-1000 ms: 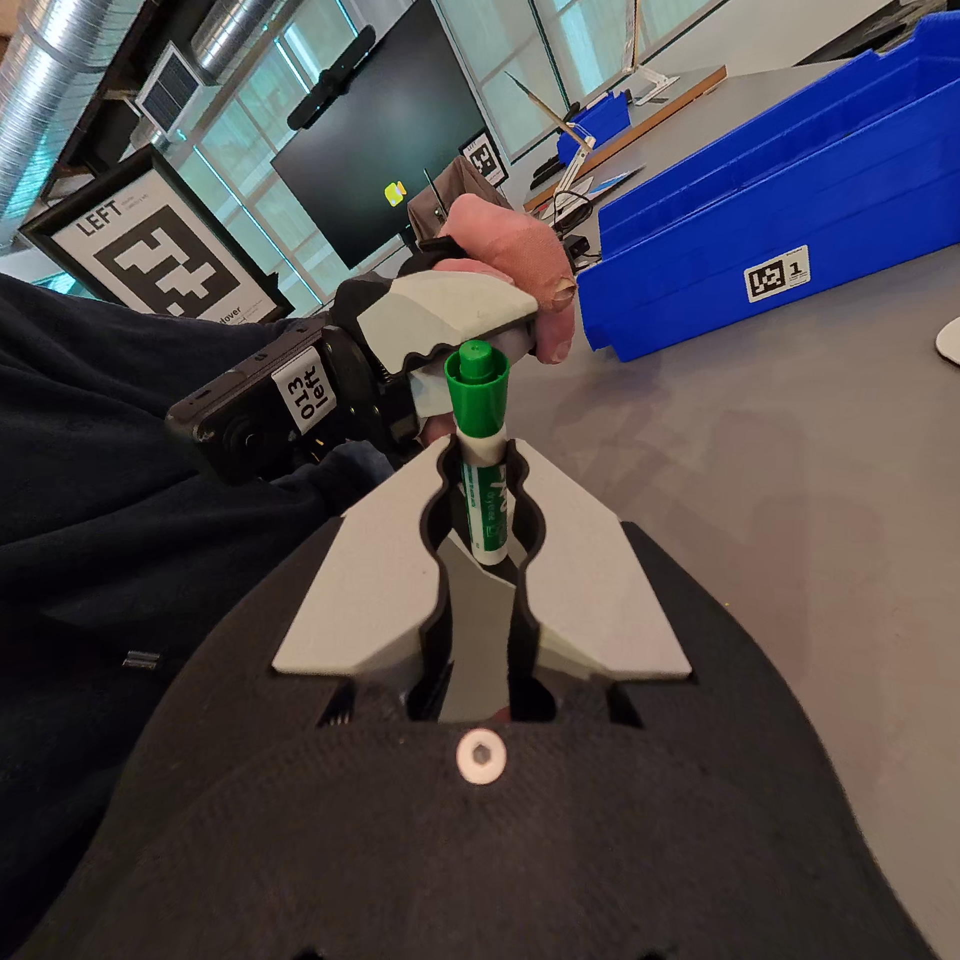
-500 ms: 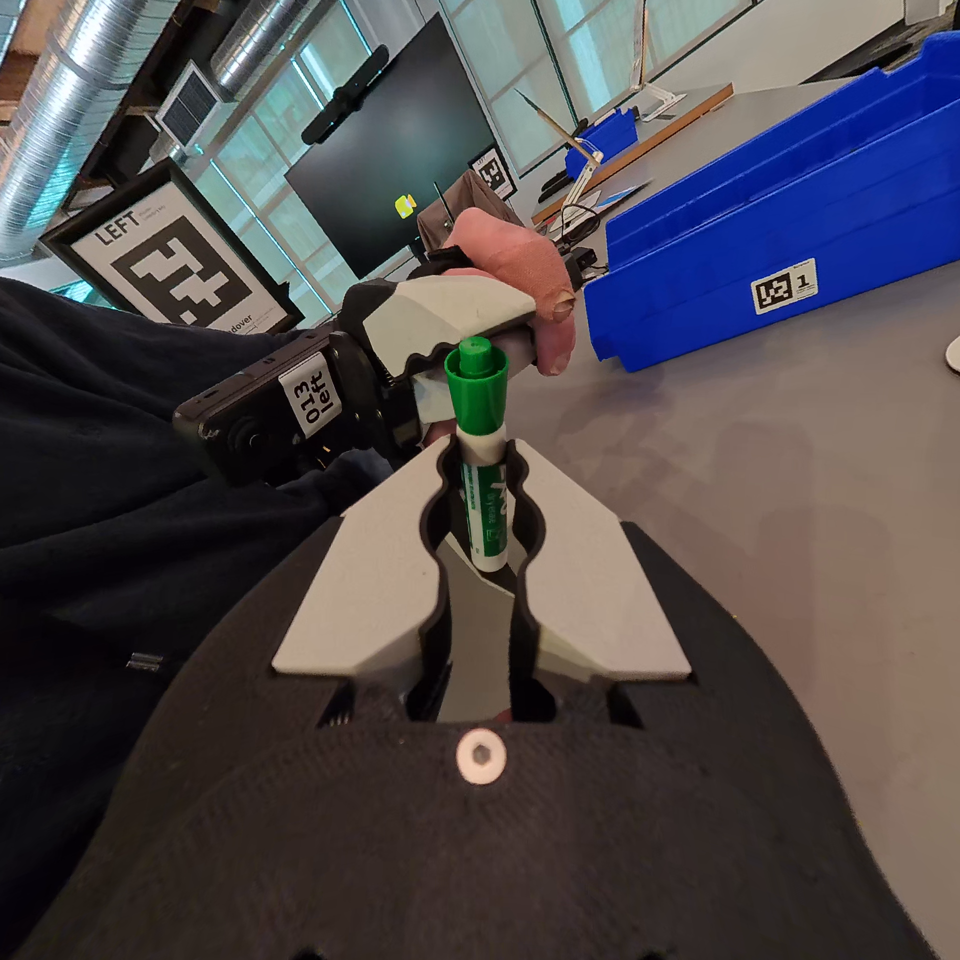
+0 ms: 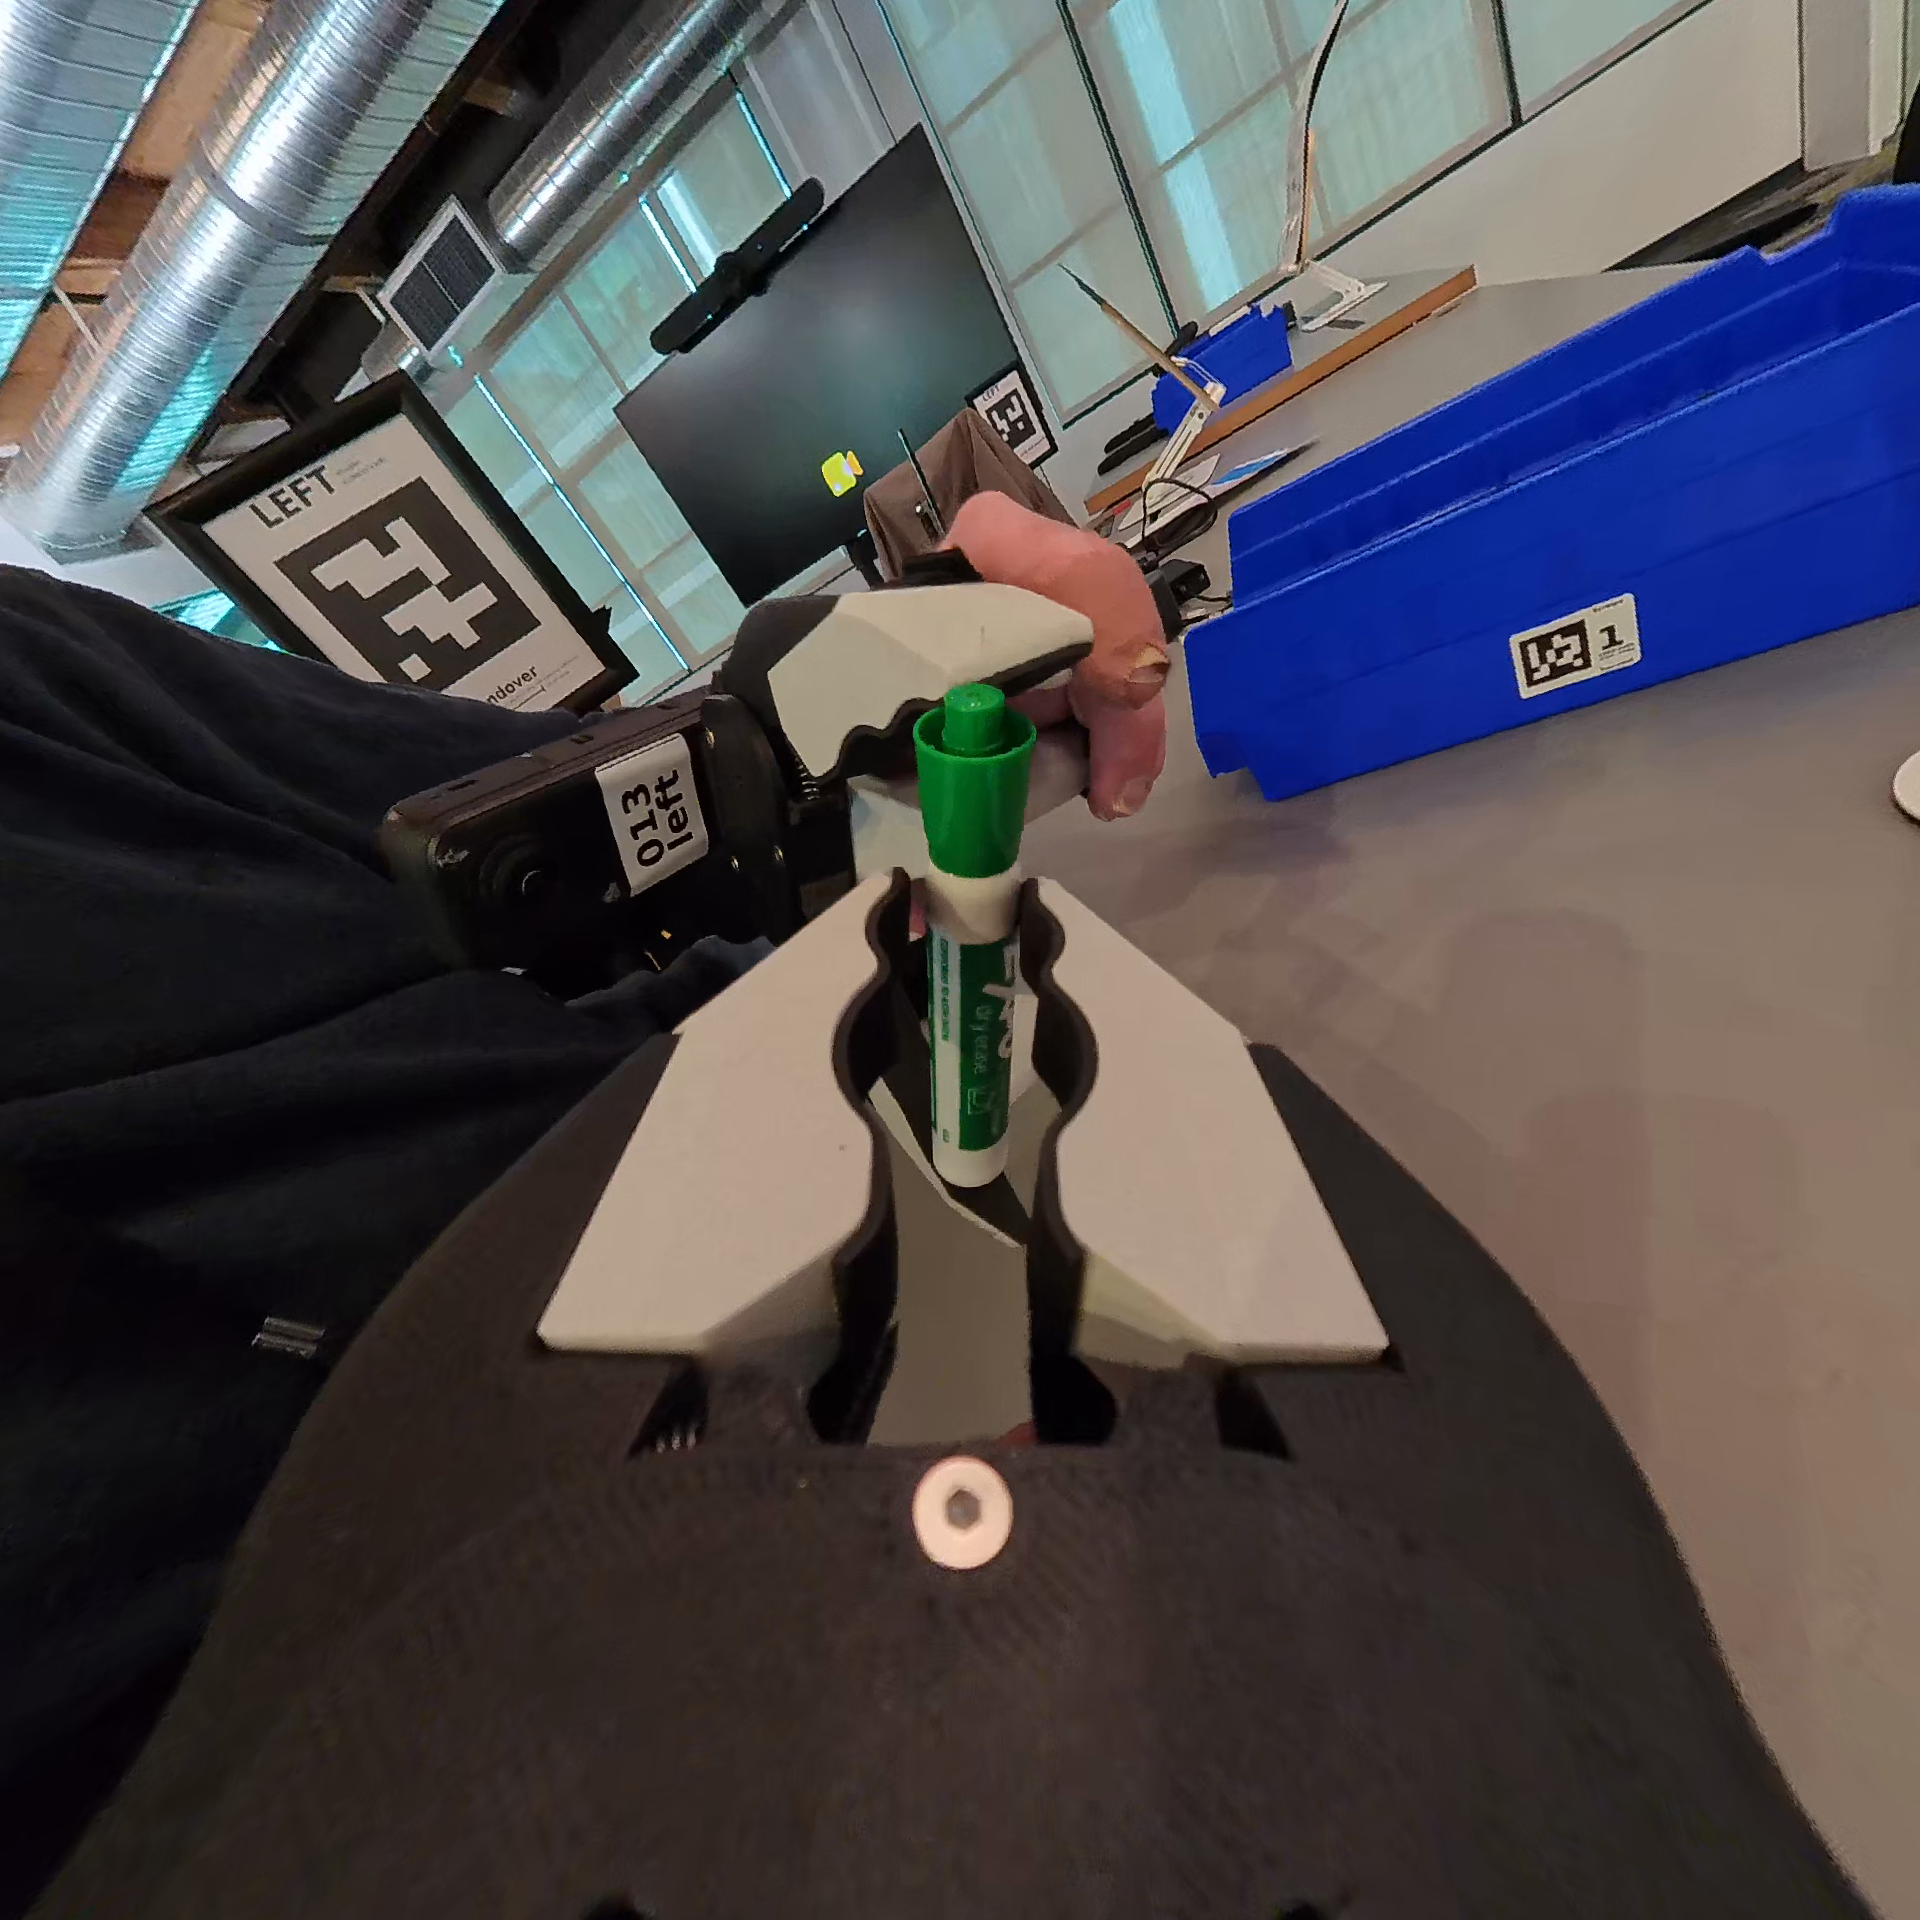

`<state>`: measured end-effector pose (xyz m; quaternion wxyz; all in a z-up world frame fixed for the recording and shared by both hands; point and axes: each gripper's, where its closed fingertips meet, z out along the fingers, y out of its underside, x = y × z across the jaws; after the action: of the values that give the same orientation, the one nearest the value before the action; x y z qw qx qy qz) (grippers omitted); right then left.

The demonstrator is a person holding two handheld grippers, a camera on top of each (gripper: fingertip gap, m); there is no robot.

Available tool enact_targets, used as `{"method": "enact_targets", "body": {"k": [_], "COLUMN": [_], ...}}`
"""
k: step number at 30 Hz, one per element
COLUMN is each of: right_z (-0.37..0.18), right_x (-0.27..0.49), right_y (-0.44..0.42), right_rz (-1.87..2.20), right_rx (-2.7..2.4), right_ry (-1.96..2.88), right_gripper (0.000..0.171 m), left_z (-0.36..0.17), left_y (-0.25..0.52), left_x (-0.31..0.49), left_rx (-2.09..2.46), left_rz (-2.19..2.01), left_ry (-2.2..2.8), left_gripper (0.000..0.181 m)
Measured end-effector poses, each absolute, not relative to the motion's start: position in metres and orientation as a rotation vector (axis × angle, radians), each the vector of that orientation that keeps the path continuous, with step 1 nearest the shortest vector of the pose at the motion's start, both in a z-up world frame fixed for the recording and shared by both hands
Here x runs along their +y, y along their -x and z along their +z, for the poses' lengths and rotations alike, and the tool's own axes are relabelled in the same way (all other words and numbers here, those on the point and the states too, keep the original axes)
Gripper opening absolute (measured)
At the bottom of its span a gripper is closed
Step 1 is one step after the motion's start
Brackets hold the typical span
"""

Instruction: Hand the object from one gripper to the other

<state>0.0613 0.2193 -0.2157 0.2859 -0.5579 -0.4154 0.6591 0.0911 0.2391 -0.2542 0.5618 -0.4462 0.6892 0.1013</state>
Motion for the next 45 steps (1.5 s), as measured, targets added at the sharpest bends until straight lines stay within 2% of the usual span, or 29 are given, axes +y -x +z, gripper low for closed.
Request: {"method": "enact_targets", "body": {"k": [10, 16, 20, 30, 45], "right_z": [-0.213, -0.194, -0.195, -0.202, -0.193], "right_x": [0.224, 0.223, 0.212, 0.196, 0.189], "right_y": [-0.060, -0.064, -0.061, -0.055, -0.063], "right_rz": [1.570, 1.282, 1.058, 0.966, 0.930], "right_rx": [-1.156, -1.215, -1.326, -1.425, -1.439], "right_ry": [1.418, 1.216, 1.085, 0.982, 0.880], "right_gripper": [0.040, 0.082, 0.100, 0.113, 0.118], "left_z": [-0.246, -0.232, -0.221, -0.214, -0.210], "left_y": [-0.093, -0.092, -0.092, -0.098, -0.100], "left_x": [0.237, 0.236, 0.230, 0.219, 0.207], "left_rx": [1.549, 1.466, 1.439, 1.446, 1.492], "left_rz": [0.125, -0.060, -0.222, -0.339, -0.421], "left_ry": [1.106, 1.190, 1.233, 1.224, 1.202], "left_gripper": [0.140, 0.140, 0.140, 0.140, 0.140]}}
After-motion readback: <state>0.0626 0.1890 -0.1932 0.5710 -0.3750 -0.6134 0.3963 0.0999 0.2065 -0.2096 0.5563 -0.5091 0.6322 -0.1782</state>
